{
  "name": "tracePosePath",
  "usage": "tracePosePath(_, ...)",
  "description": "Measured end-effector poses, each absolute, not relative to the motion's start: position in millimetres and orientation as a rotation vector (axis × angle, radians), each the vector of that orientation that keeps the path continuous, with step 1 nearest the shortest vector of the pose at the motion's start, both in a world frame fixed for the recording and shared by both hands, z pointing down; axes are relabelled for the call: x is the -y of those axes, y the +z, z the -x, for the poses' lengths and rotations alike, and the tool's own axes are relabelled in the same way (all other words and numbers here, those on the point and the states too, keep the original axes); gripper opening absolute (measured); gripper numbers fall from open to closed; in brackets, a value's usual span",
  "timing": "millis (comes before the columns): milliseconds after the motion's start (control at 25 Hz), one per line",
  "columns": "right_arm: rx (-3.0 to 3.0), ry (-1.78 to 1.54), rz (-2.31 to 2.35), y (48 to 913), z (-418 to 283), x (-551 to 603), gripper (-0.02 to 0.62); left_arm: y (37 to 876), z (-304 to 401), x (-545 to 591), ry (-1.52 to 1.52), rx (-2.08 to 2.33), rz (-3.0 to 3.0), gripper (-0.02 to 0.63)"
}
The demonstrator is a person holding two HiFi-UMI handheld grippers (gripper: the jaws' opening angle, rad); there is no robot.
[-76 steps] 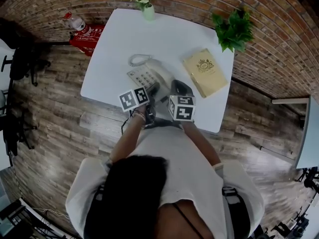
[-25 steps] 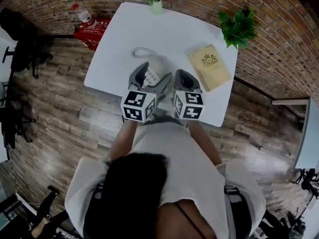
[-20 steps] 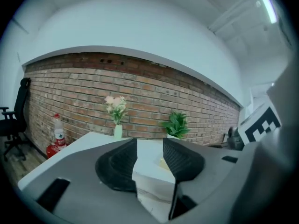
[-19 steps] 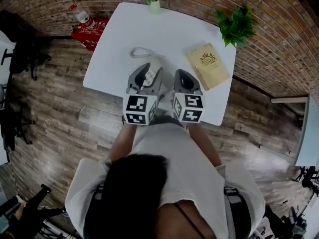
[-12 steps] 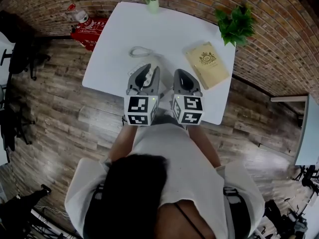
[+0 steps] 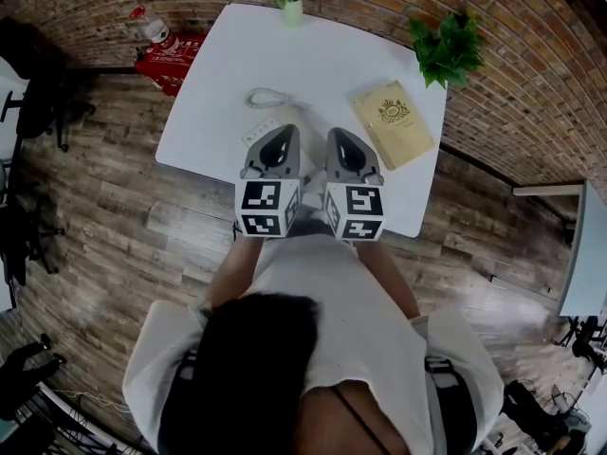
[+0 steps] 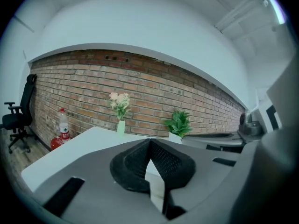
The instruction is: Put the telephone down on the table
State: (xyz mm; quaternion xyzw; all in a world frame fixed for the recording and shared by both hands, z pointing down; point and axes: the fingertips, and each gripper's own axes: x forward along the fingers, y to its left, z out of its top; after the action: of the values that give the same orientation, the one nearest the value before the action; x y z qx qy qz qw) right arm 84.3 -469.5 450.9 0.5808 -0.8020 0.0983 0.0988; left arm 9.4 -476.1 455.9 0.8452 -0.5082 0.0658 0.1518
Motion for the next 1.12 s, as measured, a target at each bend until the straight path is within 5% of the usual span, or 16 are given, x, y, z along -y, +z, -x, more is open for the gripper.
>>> tracePosePath(1120,2.375,0.304,-1.554,469,-63,445,0.025,475,-3,449,0.207,1.448,-2.368,0.025)
